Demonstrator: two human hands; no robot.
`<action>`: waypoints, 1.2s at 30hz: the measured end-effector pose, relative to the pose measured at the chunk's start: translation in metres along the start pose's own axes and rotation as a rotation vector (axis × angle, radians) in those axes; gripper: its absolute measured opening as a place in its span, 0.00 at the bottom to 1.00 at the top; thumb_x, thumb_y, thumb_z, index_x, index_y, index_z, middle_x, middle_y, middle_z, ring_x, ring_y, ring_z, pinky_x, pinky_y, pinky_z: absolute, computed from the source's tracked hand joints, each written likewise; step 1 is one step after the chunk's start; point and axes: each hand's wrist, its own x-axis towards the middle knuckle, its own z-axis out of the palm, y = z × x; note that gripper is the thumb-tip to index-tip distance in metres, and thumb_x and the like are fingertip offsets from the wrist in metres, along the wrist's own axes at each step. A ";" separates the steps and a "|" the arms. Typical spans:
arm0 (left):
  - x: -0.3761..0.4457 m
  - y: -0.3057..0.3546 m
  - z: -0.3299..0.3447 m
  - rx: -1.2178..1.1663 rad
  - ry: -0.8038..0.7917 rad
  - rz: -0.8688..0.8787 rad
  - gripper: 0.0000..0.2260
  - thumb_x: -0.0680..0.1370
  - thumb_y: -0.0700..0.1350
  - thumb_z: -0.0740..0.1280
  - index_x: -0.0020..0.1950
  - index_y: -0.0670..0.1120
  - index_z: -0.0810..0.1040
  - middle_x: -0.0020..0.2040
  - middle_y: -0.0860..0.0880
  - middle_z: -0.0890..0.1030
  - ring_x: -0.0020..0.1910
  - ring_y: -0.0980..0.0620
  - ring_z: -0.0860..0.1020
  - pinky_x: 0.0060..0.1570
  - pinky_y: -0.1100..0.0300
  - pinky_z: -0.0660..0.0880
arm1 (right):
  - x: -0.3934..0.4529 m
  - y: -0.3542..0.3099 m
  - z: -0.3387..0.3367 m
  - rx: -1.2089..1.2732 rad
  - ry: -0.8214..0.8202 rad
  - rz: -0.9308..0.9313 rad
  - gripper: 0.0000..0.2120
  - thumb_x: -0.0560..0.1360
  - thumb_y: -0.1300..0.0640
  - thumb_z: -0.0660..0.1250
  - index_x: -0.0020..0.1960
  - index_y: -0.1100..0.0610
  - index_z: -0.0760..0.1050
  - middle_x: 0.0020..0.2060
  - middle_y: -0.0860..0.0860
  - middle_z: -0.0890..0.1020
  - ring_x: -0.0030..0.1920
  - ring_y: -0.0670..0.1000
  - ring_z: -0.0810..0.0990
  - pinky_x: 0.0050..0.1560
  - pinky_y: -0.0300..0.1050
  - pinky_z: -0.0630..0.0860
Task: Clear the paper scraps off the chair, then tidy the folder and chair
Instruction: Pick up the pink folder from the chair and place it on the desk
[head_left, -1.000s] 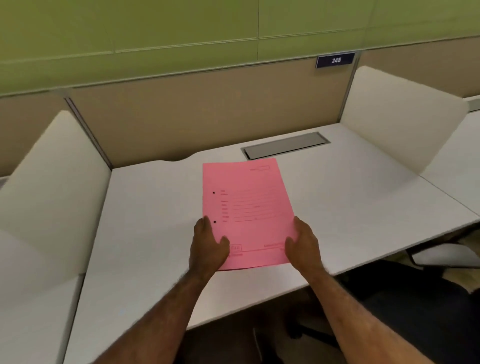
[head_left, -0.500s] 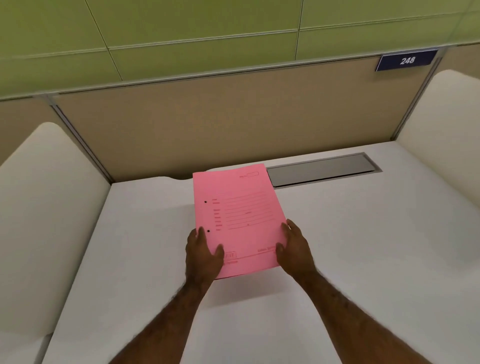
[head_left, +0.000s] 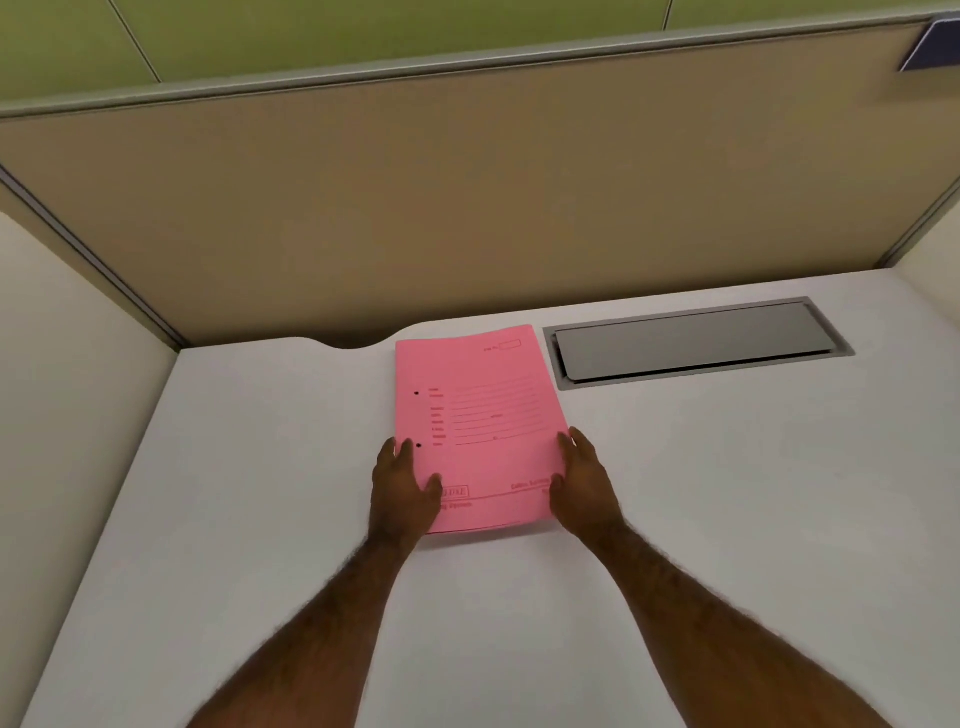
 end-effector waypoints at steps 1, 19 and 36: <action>0.003 -0.002 0.005 0.025 -0.004 0.008 0.29 0.79 0.47 0.66 0.76 0.41 0.60 0.78 0.41 0.58 0.75 0.41 0.60 0.70 0.49 0.63 | 0.005 0.004 0.005 -0.033 -0.011 -0.013 0.22 0.81 0.59 0.55 0.75 0.57 0.58 0.72 0.53 0.65 0.68 0.50 0.67 0.62 0.35 0.66; 0.003 -0.027 0.026 0.451 -0.210 0.147 0.37 0.79 0.65 0.49 0.79 0.44 0.41 0.80 0.45 0.43 0.79 0.44 0.46 0.75 0.49 0.46 | 0.007 0.039 0.032 -0.543 -0.186 -0.065 0.41 0.76 0.31 0.43 0.77 0.56 0.35 0.78 0.54 0.40 0.77 0.55 0.39 0.74 0.50 0.38; -0.191 -0.035 -0.069 0.380 -0.099 0.237 0.34 0.81 0.63 0.47 0.79 0.44 0.43 0.80 0.45 0.43 0.79 0.47 0.43 0.76 0.51 0.44 | -0.209 -0.016 0.015 -0.558 -0.047 -0.105 0.38 0.77 0.32 0.43 0.78 0.55 0.42 0.78 0.54 0.44 0.78 0.54 0.40 0.76 0.53 0.40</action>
